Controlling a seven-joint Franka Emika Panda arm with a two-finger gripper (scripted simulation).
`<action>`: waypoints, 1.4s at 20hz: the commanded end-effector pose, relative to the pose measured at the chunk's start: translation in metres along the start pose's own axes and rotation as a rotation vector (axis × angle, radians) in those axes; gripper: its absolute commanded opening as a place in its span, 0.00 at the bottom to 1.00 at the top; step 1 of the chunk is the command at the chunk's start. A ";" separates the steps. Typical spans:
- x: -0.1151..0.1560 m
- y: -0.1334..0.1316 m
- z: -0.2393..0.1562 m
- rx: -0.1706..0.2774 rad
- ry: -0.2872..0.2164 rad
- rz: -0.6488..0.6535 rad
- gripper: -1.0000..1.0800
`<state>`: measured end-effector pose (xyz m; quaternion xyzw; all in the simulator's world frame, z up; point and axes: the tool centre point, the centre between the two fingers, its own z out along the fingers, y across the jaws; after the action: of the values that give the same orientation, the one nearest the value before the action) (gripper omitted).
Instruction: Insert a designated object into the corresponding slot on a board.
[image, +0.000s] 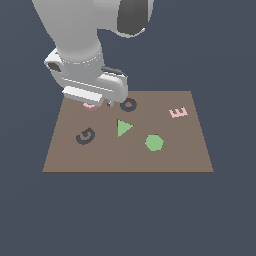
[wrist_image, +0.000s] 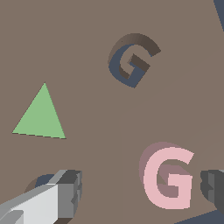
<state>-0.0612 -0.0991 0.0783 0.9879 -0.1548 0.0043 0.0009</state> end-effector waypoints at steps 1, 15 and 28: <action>-0.007 0.016 0.013 -0.001 -0.003 0.043 0.96; -0.016 0.034 0.029 -0.001 -0.009 0.091 0.96; -0.016 0.033 0.048 0.000 -0.009 0.089 0.00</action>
<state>-0.0864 -0.1255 0.0304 0.9801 -0.1984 -0.0004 -0.0001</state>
